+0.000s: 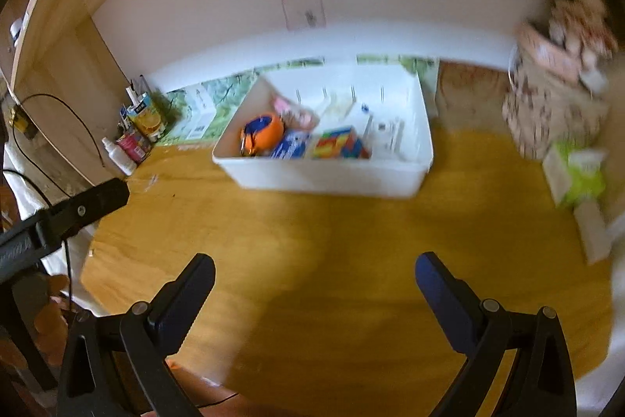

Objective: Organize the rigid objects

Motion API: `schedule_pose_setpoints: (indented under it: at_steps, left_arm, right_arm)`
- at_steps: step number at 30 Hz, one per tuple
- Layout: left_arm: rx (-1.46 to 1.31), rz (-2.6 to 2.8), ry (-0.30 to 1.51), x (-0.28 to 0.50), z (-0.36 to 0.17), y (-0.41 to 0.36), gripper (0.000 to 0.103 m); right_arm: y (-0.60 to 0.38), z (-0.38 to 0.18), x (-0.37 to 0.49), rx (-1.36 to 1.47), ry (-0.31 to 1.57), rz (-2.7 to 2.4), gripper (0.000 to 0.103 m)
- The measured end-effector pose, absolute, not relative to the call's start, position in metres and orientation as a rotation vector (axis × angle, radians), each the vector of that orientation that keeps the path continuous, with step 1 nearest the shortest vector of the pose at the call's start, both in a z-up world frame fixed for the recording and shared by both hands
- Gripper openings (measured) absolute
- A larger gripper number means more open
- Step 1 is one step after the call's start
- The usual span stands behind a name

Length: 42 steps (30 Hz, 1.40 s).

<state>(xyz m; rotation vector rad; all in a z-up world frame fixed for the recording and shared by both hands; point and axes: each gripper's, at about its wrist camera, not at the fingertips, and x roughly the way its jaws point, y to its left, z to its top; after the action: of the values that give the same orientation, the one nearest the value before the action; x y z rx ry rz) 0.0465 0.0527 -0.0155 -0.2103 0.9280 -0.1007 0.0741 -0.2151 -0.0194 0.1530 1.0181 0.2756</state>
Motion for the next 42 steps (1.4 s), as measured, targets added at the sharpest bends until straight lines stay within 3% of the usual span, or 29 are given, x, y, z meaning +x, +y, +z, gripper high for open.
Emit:
schedule_pose_setpoints:
  at_steps: [15,42]
  left_arm:
    - [-0.190,-0.069,0.957,0.002,-0.029,0.036,0.102]
    - [-0.166,-0.072,0.930,0.047,-0.033,0.020,0.102]
  right_arm:
    - [-0.228,-0.024,0.031,0.195,1.073,0.177,0.103]
    - [-0.220,-0.024,0.069,0.153,1.023,0.156,0.103]
